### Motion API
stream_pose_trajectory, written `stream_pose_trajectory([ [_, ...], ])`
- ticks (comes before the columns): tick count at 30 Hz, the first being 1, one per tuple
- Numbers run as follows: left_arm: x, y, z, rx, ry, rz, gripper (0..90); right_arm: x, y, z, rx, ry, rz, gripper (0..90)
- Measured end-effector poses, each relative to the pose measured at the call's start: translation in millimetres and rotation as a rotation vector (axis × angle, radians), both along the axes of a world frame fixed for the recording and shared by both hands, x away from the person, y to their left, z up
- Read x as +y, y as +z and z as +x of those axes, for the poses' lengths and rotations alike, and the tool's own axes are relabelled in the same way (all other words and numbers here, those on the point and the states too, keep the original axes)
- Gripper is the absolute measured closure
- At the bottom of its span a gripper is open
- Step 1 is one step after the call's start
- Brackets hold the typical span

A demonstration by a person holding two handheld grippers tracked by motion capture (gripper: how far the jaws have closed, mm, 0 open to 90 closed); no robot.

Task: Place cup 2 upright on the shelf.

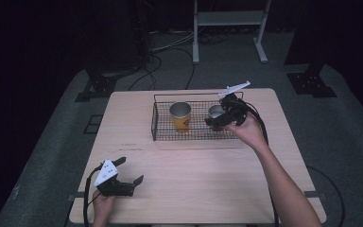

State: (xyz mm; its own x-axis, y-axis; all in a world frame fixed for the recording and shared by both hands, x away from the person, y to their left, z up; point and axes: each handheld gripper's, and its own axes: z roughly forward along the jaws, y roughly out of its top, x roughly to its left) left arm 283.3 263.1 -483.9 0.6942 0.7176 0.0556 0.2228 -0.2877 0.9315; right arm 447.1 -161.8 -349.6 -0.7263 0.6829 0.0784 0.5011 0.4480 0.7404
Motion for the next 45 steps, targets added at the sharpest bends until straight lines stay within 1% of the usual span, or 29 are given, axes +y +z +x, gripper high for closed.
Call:
stream_pose_trajectory([
  [5, -0.1, 0.0, 0.0, 0.001, -0.001, 0.001, 0.0, -9.7, -0.7, -4.9, 0.002, -0.012, -0.008, 0.7],
  [8, -0.1, 0.0, 0.0, 0.001, -0.001, 0.002, 0.0, -16.3, -2.3, -7.2, 0.010, -0.018, -0.001, 0.7],
  [9, -0.2, 0.0, 0.0, 0.001, 0.000, 0.002, 0.0, -19.2, -3.1, -8.4, 0.008, -0.019, -0.009, 0.7],
  [13, -0.4, -0.1, -0.1, 0.002, 0.001, 0.002, 0.0, -28.0, -5.8, -12.5, 0.018, -0.028, -0.010, 0.7],
  [15, -0.4, -0.1, 0.0, 0.002, 0.000, 0.002, 0.0, -31.9, -6.0, -13.9, 0.022, -0.030, -0.019, 0.7],
  [18, -0.5, -0.1, 0.0, 0.002, 0.002, 0.002, 0.0, -38.3, -6.5, -16.8, 0.017, -0.032, -0.008, 0.7],
  [19, -0.6, -0.1, 0.1, 0.002, 0.002, 0.002, 0.0, -40.2, -7.1, -17.9, 0.022, -0.034, -0.002, 0.7],
  [25, -0.6, -0.1, 0.0, 0.002, 0.002, 0.006, 0.0, -50.2, -14.4, -23.9, 0.034, -0.044, -0.004, 0.7],
  [35, -0.7, -0.2, 0.2, 0.002, 0.004, 0.005, 0.0, -65.8, -23.6, -33.5, 0.047, -0.054, 0.008, 0.7],
  [38, -0.8, -0.3, 0.2, 0.003, 0.005, 0.004, 0.0, -71.4, -26.9, -36.4, 0.044, -0.061, 0.021, 0.7],
  [41, -1.2, -0.2, 0.3, 0.005, 0.003, 0.012, 0.0, -75.3, -30.9, -38.8, 0.055, -0.072, 0.022, 0.7],
  [45, -1.4, -0.2, 0.3, 0.004, 0.003, 0.013, 0.0, -79.4, -36.1, -43.2, 0.064, -0.080, 0.043, 0.7],
])
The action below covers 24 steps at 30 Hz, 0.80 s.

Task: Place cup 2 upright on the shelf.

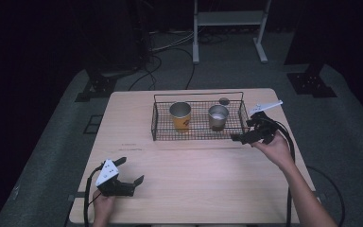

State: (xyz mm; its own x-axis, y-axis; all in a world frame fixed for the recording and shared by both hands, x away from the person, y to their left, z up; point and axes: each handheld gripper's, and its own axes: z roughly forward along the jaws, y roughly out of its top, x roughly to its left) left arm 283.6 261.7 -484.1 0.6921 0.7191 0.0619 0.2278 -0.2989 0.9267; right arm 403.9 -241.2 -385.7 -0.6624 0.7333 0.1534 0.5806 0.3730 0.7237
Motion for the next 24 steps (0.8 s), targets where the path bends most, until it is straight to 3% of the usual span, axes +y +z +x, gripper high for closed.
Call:
stream_pose_trajectory([
  [24, 0.2, 0.1, 0.2, -0.002, -0.001, 0.001, 0.0, -13.0, -33.9, -23.0, 0.019, -0.011, -0.002, 0.7],
])
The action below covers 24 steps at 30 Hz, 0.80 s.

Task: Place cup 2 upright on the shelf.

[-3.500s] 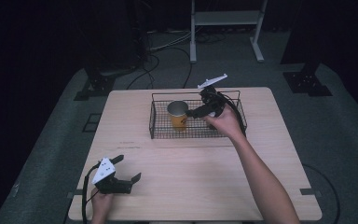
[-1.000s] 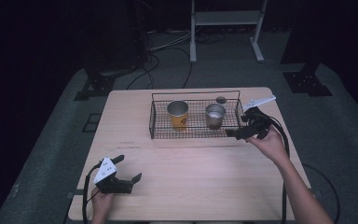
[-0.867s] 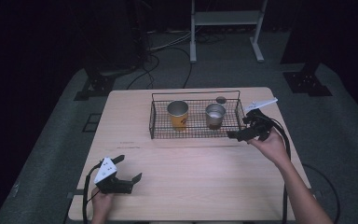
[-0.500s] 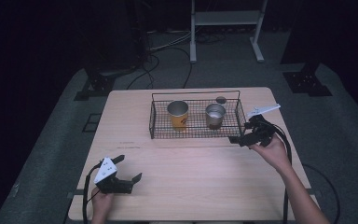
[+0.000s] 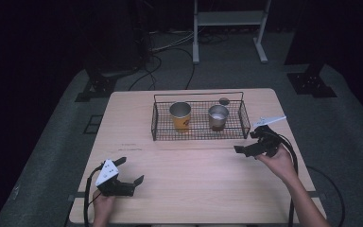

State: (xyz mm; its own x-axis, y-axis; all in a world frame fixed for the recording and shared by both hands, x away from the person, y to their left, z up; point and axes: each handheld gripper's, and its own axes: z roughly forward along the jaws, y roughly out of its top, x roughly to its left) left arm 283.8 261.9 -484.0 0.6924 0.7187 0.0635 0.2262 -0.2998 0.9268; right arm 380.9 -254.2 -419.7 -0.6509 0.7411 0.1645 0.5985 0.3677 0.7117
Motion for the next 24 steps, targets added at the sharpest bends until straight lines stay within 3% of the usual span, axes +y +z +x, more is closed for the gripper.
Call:
stream_pose_trajectory([
  [24, 0.0, 0.2, -0.3, 0.004, 0.002, 0.001, 0.0, -19.1, -22.4, -23.2, -0.010, -0.040, 0.023, 0.7],
])
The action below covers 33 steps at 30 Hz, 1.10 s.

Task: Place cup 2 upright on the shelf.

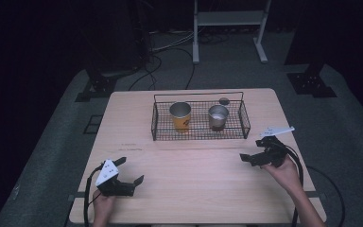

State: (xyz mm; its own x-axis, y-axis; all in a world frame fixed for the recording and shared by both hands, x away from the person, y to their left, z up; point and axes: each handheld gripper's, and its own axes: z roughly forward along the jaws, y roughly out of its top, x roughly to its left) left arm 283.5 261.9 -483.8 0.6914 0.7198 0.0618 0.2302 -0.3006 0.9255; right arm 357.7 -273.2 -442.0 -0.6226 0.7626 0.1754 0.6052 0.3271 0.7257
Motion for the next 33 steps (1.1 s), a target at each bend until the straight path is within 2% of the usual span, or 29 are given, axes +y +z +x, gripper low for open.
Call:
stream_pose_trajectory([
  [19, 0.1, -0.1, 0.0, 0.001, 0.002, -0.002, 0.0, -17.3, -20.5, -24.4, 0.006, -0.032, 0.045, 0.8],
  [22, 0.1, -0.1, -0.1, 0.002, 0.002, -0.001, 0.0, -18.7, -22.4, -30.8, -0.019, -0.027, 0.051, 8.4],
  [26, 0.0, -0.1, -0.2, 0.002, 0.002, 0.001, 0.0, -20.6, -22.7, -36.4, -0.044, -0.033, 0.060, 8.3],
  [33, -0.1, -0.1, -0.3, 0.001, 0.001, 0.002, 0.0, -21.8, -24.0, -47.2, -0.046, -0.039, 0.057, 8.3],
])
